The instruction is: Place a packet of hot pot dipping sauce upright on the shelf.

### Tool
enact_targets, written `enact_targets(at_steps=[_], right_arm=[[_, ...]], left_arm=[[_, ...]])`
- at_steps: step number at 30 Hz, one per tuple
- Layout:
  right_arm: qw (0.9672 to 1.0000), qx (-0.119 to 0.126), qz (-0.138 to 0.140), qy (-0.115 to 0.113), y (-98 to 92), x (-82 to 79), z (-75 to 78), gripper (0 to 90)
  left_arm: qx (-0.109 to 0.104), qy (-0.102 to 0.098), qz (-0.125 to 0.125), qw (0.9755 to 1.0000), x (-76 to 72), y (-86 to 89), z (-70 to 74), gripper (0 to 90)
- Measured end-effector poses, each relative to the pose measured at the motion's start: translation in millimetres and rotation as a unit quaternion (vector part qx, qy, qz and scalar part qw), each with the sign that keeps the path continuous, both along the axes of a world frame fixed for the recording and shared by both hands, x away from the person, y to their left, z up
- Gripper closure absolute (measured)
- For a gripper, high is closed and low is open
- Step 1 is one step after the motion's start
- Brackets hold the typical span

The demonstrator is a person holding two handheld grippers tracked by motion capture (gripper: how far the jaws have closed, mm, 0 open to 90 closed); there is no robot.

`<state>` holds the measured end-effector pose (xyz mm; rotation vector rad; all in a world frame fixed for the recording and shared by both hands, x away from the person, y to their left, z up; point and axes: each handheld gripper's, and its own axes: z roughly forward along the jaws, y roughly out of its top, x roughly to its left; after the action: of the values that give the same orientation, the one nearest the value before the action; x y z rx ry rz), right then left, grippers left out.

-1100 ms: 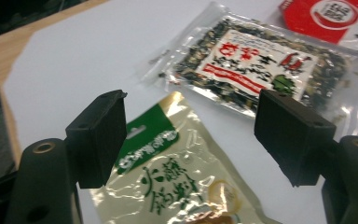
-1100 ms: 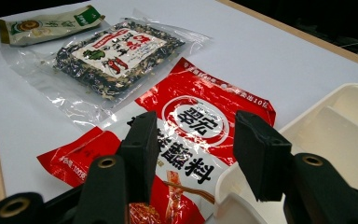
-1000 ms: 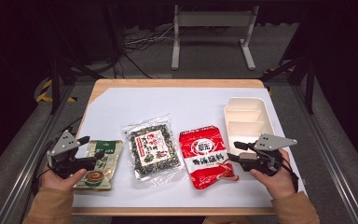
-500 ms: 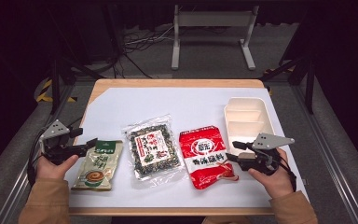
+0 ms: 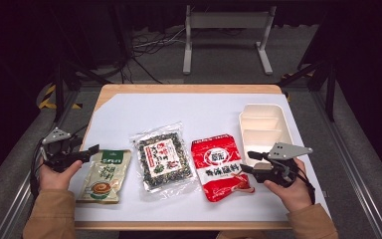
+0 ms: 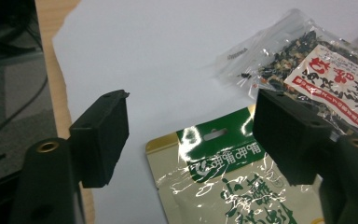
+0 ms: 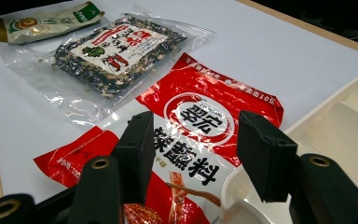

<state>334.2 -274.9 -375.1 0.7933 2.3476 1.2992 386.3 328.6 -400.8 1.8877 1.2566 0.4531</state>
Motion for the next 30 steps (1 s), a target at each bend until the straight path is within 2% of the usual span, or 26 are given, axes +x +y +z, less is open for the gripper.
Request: enact_targets(at_steps=[3,5,10,13,16,18,21,28,30], right_arm=[[1.0000,0.001,0.004,0.001,1.1,-0.3,-0.1,47.6],[1.0000,0.002,0.005,0.000,1.6,-0.5,0.0,47.7],[1.0000,0.001,0.006,0.000,2.9,-0.9,-0.4,47.8],[1.0000,0.000,0.008,-0.001,3.7,-0.8,-0.9,47.7],[1.0000,-0.002,0.007,0.001,4.2,-0.4,-1.8,47.7],[1.0000,-0.003,0.006,0.001,4.4,-0.6,-2.5,47.7],[1.0000,-0.002,0.006,0.001,4.6,-1.3,-2.9,47.7],[1.0000,-0.004,0.001,0.000,1.6,-6.4,-2.9,47.5],[1.0000,-0.002,-0.001,0.000,0.4,-7.5,-2.7,47.4]], left_arm=[[-0.011,0.023,-0.001,0.9997,5.3,5.1,-10.5,27.5],[-0.006,0.045,-0.005,0.9989,10.3,6.5,-17.1,27.9],[0.000,0.059,-0.008,0.9982,19.3,4.5,-26.4,26.9],[0.000,0.066,-0.010,0.9978,25.5,4.7,-31.7,22.2],[-0.005,0.073,-0.021,0.9971,31.2,4.3,-36.8,19.8],[0.002,0.076,-0.029,0.9967,35.8,2.7,-39.8,18.5],[0.000,0.075,-0.037,0.9965,38.3,1.5,-41.0,17.4],[0.015,0.099,-0.053,0.9936,46.3,-2.8,-46.9,16.1],[0.011,0.107,-0.058,0.9925,46.6,-3.6,-47.8,16.9]])
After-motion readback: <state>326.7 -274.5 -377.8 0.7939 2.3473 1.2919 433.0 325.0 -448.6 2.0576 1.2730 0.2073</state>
